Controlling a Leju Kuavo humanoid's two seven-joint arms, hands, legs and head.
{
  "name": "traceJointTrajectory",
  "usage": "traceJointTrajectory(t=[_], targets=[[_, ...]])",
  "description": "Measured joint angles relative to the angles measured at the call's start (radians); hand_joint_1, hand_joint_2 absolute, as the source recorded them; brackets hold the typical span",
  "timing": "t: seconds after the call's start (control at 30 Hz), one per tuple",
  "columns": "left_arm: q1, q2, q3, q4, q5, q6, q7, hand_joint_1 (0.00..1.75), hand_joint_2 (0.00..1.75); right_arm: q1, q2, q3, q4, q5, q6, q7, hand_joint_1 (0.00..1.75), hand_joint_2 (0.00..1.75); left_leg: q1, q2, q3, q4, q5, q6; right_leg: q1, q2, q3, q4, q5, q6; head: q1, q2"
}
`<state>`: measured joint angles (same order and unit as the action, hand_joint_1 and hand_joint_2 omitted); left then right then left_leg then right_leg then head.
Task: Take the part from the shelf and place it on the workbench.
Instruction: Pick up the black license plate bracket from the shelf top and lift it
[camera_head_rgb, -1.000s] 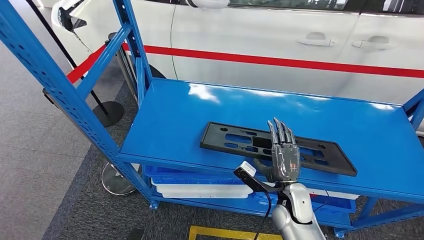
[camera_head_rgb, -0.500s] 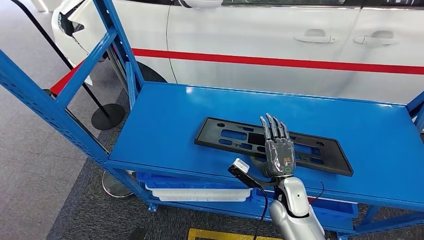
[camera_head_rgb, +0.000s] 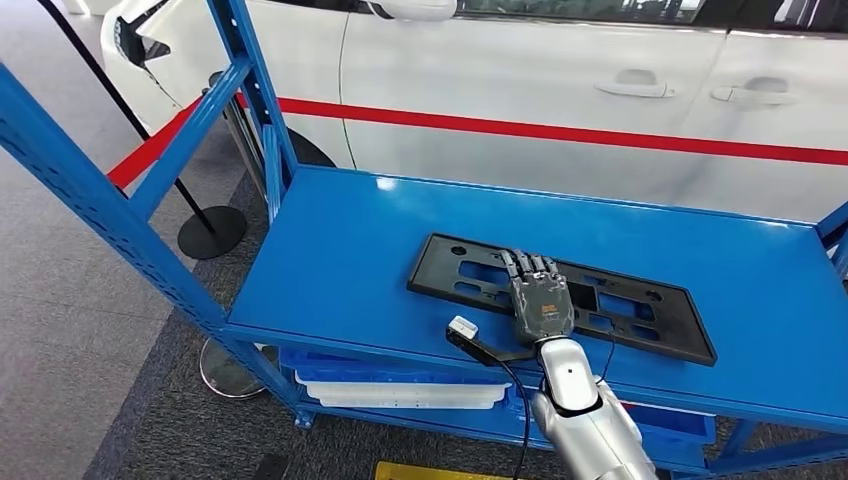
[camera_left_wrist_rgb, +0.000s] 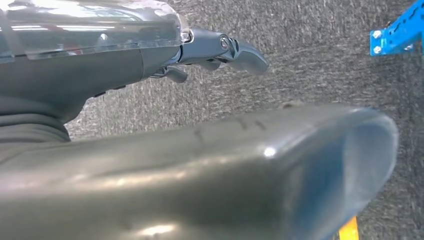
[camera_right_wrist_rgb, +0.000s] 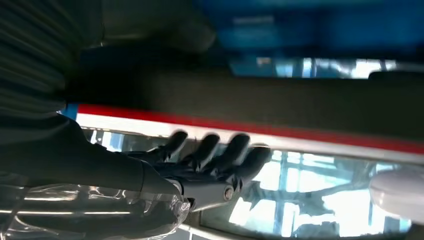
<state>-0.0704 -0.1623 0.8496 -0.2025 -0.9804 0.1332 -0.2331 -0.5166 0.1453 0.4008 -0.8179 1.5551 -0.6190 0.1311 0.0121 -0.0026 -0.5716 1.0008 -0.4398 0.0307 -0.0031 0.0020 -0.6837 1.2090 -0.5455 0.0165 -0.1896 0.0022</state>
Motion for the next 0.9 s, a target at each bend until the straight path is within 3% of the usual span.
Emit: traceJointTrajectory(t=[0.03, 0.07, 0.1, 0.17, 0.23, 0.4, 0.43, 0.53, 0.57, 0.6, 0.63, 0.7, 0.77, 0.83, 0.9], targets=[[0.001, -0.001, 0.003, 0.000, 0.001, 0.001, 0.002, 0.00, 0.00, -0.006, 0.001, 0.002, 0.026, 0.000, -0.001, 0.001, 1.75, 1.75, 0.000, -0.001, 0.000, 0.001, -0.001, 0.000, -0.003, 0.000, -0.030, 0.057, -0.018, 0.004, 0.000, 0.000], [0.002, -0.001, 0.006, 0.000, 0.002, 0.002, 0.004, 0.00, 0.00, -0.011, 0.003, 0.003, 0.045, 0.000, -0.001, 0.002, 1.75, 1.75, 0.000, -0.001, 0.001, 0.001, -0.002, 0.000, -0.007, 0.000, -0.046, 0.084, -0.017, 0.007, 0.000, 0.000], [0.003, -0.001, 0.009, 0.000, 0.005, 0.002, 0.005, 0.00, 0.00, -0.017, 0.005, 0.005, 0.061, 0.000, -0.002, 0.002, 1.75, 1.75, 0.001, -0.002, 0.003, 0.002, -0.004, -0.002, -0.010, -0.001, -0.043, 0.071, 0.003, 0.009, 0.000, 0.000], [0.003, -0.002, 0.014, 0.000, 0.011, 0.003, 0.006, 0.00, 0.00, -0.033, 0.011, 0.007, 0.082, 0.000, 0.001, 0.002, 1.75, 1.75, 0.001, -0.002, 0.009, 0.006, -0.010, -0.008, -0.016, -0.002, 0.011, -0.048, 0.073, 0.009, 0.000, 0.000], [0.002, -0.002, 0.018, 0.000, 0.014, 0.002, 0.004, 0.00, 0.00, -0.046, 0.017, 0.008, 0.094, 0.000, 0.013, -0.001, 1.75, 1.75, -0.002, -0.003, 0.011, 0.010, -0.016, -0.017, -0.014, -0.001, 0.064, -0.158, 0.110, 0.004, 0.000, 0.000], [0.002, -0.003, 0.025, 0.000, 0.016, 0.002, -0.004, 0.00, 0.00, -0.062, 0.028, 0.010, 0.099, -0.031, 0.028, -0.019, 1.75, 1.75, 0.001, -0.003, 0.006, 0.030, -0.035, -0.045, -0.010, -0.001, 0.081, -0.192, 0.112, -0.028, 0.000, 0.000], [0.002, -0.003, 0.027, 0.000, 0.016, 0.002, -0.006, 0.00, 0.00, -0.062, 0.029, 0.009, 0.094, -0.054, 0.025, -0.032, 1.75, 1.75, 0.002, -0.002, -0.010, 0.068, -0.058, -0.049, -0.011, -0.002, 0.084, -0.195, 0.113, -0.034, 0.000, 0.000], [0.004, -0.002, 0.040, 0.000, 0.017, 0.003, -0.007, 0.00, 0.00, -0.034, 0.028, -0.012, 0.042, -0.197, 0.015, -0.121, 1.75, 1.75, 0.004, -0.002, -0.096, 0.254, -0.147, -0.056, -0.009, -0.005, 0.086, -0.196, 0.111, -0.043, 0.000, 0.000], [0.006, -0.002, 0.043, 0.000, 0.017, 0.003, -0.006, 0.00, 0.00, -0.018, 0.026, -0.024, 0.004, -0.276, 0.015, -0.169, 1.75, 1.75, 0.005, -0.002, -0.114, 0.291, -0.155, -0.057, -0.008, -0.004, 0.087, -0.196, 0.111, -0.043, 0.000, 0.000], [0.009, -0.002, 0.046, 0.000, 0.018, 0.003, -0.005, 0.00, 0.00, -0.001, 0.022, -0.037, -0.045, -0.379, 0.020, -0.233, 1.75, 1.75, 0.006, -0.002, -0.114, 0.289, -0.142, -0.057, -0.007, -0.003, 0.089, -0.195, 0.109, -0.043, 0.000, 0.000], [0.011, -0.002, 0.050, 0.000, 0.020, 0.004, -0.004, 0.00, 0.00, 0.015, 0.018, -0.050, -0.103, -0.498, 0.027, -0.304, 1.75, 1.75, 0.007, -0.001, -0.096, 0.250, -0.113, -0.057, -0.006, -0.001, 0.091, -0.194, 0.108, -0.042, 0.000, 0.000], [0.012, 0.000, 0.059, 0.000, 0.026, 0.005, -0.002, 0.00, 0.00, 0.037, 0.008, -0.077, -0.235, -0.755, 0.053, -0.434, 1.75, 1.75, 0.009, -0.001, -0.029, 0.114, -0.049, -0.055, -0.004, 0.006, 0.097, -0.190, 0.102, -0.035, 0.000, 0.000], [0.010, 0.000, 0.067, 0.000, 0.031, 0.009, 0.000, 0.00, 0.87, 0.054, 0.000, -0.107, -0.370, -0.991, 0.098, -0.523, 1.75, 1.75, 0.008, -0.002, 0.011, 0.034, -0.031, -0.046, 0.001, 0.012, 0.101, -0.187, 0.097, -0.025, 0.000, 0.000], [0.009, 0.001, 0.073, 0.000, 0.032, 0.014, 0.000, 0.00, 1.75, 0.085, -0.008, -0.136, -0.503, -1.202, 0.164, -0.594, 1.75, 1.75, 0.006, -0.004, 0.016, 0.025, -0.032, -0.031, 0.003, 0.015, 0.104, -0.191, 0.098, -0.012, 0.000, 0.000], [0.010, 0.001, 0.080, 0.000, 0.033, 0.018, -0.002, 0.00, 1.75, 0.136, -0.020, -0.157, -0.640, -1.369, 0.223, -0.638, 1.75, 1.75, 0.006, -0.004, 0.016, 0.020, -0.025, -0.015, -0.001, 0.012, 0.099, -0.179, 0.089, 0.000, 0.000, 0.000]])
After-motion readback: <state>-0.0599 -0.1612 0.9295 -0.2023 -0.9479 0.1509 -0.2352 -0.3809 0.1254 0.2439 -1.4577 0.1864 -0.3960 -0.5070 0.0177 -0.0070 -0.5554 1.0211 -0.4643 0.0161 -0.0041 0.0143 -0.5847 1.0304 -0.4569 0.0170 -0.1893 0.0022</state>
